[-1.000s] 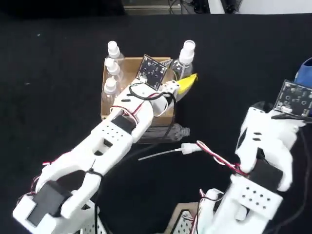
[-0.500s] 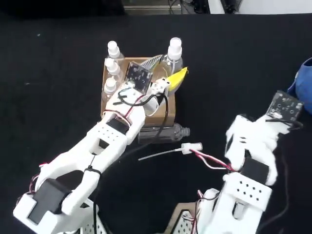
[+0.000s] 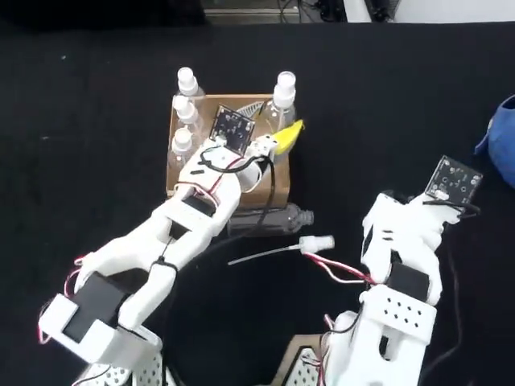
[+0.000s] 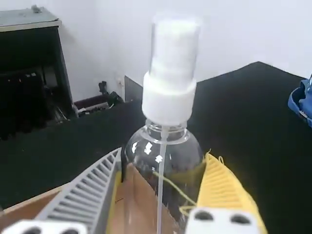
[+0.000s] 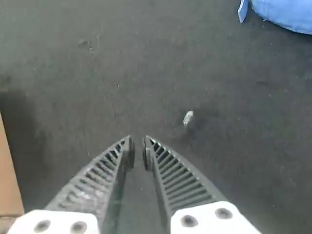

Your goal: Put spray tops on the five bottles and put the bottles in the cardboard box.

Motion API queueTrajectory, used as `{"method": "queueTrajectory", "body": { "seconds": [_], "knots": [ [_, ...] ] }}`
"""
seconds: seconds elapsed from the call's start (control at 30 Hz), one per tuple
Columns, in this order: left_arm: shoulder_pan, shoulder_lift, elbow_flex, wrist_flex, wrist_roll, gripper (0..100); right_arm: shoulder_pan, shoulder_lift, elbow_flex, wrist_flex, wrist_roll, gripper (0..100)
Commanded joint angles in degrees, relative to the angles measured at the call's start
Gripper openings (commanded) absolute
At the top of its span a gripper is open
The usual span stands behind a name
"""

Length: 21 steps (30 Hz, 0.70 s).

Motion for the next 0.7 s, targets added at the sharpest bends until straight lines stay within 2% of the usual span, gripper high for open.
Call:
{"method": "queueTrajectory", "body": {
  "seconds": [0.0,0.67],
  "knots": [
    [-0.7,-0.3,-4.7,-1.4,0.5,3,-0.8,-1.6,-0.3,-1.6,-0.4,1.5],
    [0.4,3.5,-5.2,-2.5,0.0,3,-0.6,-1.6,-0.2,-1.6,0.0,1.5]
  ]
}}
